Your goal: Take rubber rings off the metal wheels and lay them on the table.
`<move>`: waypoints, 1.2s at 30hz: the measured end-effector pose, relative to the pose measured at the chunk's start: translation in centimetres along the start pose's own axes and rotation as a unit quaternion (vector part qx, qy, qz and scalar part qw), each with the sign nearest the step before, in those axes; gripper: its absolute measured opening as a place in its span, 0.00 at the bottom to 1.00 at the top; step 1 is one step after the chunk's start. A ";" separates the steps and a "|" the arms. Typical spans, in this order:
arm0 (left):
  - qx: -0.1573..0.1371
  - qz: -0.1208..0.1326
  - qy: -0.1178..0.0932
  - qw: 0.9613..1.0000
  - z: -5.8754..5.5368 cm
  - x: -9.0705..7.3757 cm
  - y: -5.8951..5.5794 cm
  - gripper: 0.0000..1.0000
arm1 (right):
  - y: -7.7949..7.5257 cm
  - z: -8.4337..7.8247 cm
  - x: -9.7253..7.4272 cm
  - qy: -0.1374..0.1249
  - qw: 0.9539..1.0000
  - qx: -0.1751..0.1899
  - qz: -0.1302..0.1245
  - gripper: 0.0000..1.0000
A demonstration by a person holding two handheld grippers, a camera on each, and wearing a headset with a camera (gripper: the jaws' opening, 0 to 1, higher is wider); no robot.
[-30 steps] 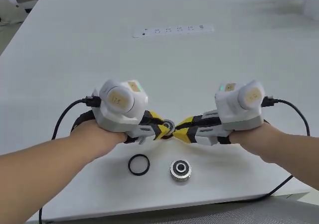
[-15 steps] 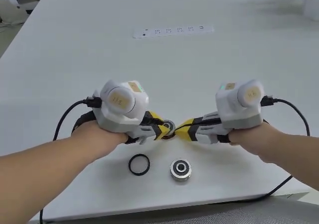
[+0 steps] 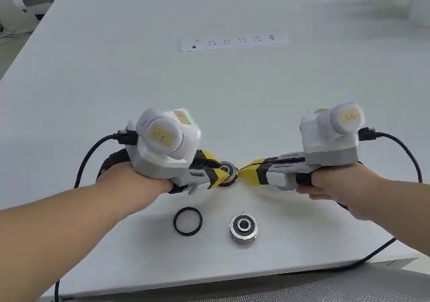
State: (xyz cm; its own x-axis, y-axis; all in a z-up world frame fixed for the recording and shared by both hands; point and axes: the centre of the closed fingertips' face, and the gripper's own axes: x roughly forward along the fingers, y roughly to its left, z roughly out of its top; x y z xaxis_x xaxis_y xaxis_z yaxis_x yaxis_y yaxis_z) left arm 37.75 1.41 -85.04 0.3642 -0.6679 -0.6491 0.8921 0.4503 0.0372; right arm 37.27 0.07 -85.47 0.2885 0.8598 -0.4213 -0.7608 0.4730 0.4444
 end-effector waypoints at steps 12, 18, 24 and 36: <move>0.011 0.007 0.006 1.000 0.0 0.1 -0.2 0.12 | 0.6 0.5 -0.1 -0.018 0.999 0.035 0.005 0.00; 0.013 0.009 0.009 1.000 0.0 0.1 -0.2 0.12 | 0.8 0.6 -0.2 -0.021 0.999 0.044 0.008 0.00; 0.014 0.012 0.009 1.000 0.0 0.1 -0.2 0.12 | 1.1 0.7 -0.1 -0.021 0.998 0.052 0.015 0.00; 0.022 0.011 0.012 1.000 0.0 0.1 -0.4 0.12 | 1.6 0.7 0.1 -0.019 0.998 0.058 0.028 0.00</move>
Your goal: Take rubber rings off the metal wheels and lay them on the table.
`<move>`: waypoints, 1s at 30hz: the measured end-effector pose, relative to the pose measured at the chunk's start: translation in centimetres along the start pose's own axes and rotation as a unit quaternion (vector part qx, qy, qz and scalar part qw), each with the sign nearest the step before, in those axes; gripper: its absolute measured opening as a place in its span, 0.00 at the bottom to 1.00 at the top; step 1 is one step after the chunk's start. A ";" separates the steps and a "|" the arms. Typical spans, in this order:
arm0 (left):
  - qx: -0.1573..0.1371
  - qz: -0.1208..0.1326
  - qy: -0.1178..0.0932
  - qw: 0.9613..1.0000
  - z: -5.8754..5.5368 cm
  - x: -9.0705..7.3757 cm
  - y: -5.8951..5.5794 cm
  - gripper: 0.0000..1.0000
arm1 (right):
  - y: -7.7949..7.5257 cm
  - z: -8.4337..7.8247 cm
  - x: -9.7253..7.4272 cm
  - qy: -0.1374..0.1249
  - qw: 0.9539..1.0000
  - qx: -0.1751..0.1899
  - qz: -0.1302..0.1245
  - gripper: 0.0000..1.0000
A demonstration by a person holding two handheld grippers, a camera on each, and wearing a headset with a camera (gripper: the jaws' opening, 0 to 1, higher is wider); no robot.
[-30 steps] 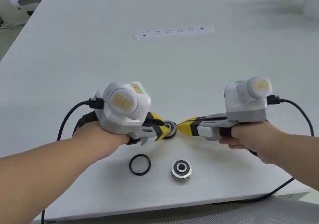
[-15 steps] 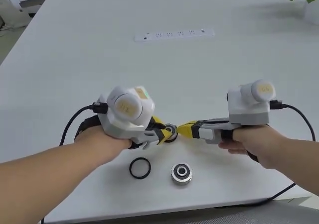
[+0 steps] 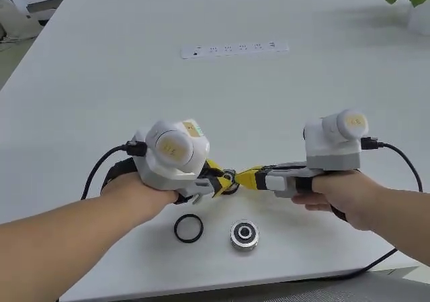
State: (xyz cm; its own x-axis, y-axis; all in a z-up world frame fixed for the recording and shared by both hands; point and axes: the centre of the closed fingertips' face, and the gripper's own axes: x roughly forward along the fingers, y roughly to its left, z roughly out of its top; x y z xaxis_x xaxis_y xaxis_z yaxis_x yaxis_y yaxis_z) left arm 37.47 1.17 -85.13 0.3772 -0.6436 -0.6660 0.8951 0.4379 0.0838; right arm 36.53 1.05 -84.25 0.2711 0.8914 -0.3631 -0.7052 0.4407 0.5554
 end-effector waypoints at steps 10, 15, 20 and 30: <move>-0.001 0.002 -0.001 1.000 0.0 0.0 0.0 0.12 | 0.7 0.0 0.2 -0.001 1.000 0.006 0.018 0.00; -0.002 0.002 -0.003 1.000 0.0 0.0 0.0 0.12 | 1.2 0.2 0.1 -0.006 1.000 0.007 0.028 0.00; -0.004 0.004 -0.003 1.000 0.0 0.0 0.0 0.12 | 1.4 0.3 0.0 -0.007 0.999 0.010 0.033 0.00; -0.008 0.004 -0.005 1.000 0.0 0.0 0.0 0.12 | 2.2 0.4 -0.2 -0.010 0.998 0.029 0.058 0.00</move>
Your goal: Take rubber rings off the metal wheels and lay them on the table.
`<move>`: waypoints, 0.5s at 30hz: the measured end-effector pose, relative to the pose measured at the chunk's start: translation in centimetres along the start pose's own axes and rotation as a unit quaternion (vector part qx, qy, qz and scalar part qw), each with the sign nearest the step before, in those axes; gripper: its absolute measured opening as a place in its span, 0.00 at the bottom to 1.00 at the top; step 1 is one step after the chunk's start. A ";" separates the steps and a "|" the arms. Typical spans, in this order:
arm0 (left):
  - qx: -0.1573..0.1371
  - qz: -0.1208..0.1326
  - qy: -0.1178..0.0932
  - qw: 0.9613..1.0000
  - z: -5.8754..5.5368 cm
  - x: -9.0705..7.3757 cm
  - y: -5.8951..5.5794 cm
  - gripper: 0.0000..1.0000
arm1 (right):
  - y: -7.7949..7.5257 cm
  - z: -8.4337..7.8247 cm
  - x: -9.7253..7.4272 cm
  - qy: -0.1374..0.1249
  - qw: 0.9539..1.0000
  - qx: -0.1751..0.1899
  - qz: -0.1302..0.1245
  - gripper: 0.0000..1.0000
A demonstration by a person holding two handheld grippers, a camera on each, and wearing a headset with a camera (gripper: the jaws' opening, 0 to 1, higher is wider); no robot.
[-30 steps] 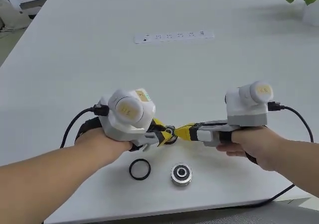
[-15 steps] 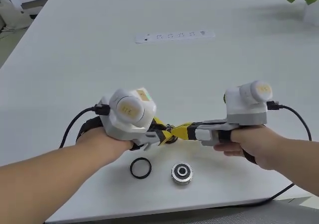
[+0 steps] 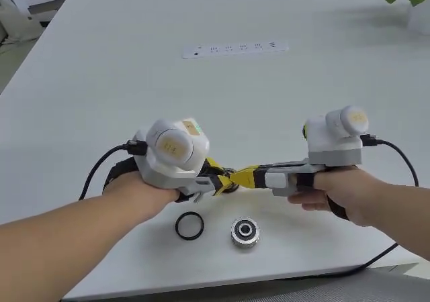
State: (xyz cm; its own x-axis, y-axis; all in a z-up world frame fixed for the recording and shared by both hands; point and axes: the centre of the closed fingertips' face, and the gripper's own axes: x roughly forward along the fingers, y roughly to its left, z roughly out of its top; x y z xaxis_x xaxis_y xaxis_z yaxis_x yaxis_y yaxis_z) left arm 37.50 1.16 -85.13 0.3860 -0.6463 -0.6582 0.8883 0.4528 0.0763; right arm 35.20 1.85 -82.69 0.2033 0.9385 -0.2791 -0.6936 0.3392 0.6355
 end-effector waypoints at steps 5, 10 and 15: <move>-0.001 0.002 0.000 1.000 0.0 0.0 0.0 0.12 | -0.7 0.1 0.1 0.000 1.000 -0.006 -0.022 0.00; 0.001 0.003 0.000 1.000 0.0 0.0 0.0 0.13 | -1.4 0.1 -0.1 0.004 0.999 -0.007 -0.041 0.00; 0.006 0.004 -0.002 1.000 0.1 -0.1 0.0 0.13 | -1.6 0.2 -0.2 0.003 0.999 -0.008 -0.047 0.00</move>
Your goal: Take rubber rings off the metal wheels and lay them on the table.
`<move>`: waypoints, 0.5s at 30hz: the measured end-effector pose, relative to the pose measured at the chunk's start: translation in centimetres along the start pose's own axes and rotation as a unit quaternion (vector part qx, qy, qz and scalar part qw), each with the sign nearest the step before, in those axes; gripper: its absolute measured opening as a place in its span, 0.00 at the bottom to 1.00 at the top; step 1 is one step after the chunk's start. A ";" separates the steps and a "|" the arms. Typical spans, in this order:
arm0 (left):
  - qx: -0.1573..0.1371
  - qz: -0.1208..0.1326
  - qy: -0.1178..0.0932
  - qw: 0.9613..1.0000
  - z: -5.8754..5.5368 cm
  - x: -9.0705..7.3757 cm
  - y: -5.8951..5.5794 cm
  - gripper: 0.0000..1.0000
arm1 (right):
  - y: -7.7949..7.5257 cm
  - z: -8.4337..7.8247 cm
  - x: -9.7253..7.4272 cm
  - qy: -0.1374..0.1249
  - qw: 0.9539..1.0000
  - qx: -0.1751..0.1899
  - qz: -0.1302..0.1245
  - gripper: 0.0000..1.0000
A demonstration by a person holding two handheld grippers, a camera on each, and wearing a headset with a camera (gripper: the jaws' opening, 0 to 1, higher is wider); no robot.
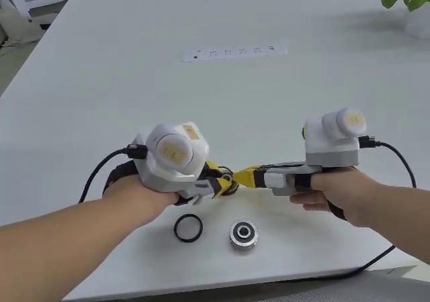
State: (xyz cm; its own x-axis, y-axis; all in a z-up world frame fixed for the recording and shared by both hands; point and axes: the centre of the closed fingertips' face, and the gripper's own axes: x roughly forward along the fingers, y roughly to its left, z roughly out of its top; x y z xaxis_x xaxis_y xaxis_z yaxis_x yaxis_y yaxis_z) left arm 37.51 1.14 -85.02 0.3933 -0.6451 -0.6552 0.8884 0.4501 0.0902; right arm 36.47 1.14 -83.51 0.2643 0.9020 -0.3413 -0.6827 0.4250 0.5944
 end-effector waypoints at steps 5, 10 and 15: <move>0.010 -0.001 0.005 1.000 0.2 -0.1 -0.1 0.15 | -0.2 0.0 -0.1 0.001 1.000 -0.003 -0.007 0.00; 0.007 -0.009 -0.001 1.000 0.6 -0.4 -0.6 0.17 | -0.3 0.1 -0.2 0.002 1.000 -0.007 -0.010 0.00; 0.000 -0.012 -0.016 1.000 1.1 -1.3 -0.8 0.20 | -0.2 0.2 -0.4 0.001 1.000 -0.008 -0.011 0.00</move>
State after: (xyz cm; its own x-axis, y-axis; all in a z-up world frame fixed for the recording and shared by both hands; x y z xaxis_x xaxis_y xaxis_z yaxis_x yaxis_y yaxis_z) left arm 36.54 0.90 -83.38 0.3798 -0.6750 -0.6325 0.8973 0.4351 0.0744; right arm 36.64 0.68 -83.38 0.2788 0.8920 -0.3559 -0.6875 0.4441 0.5745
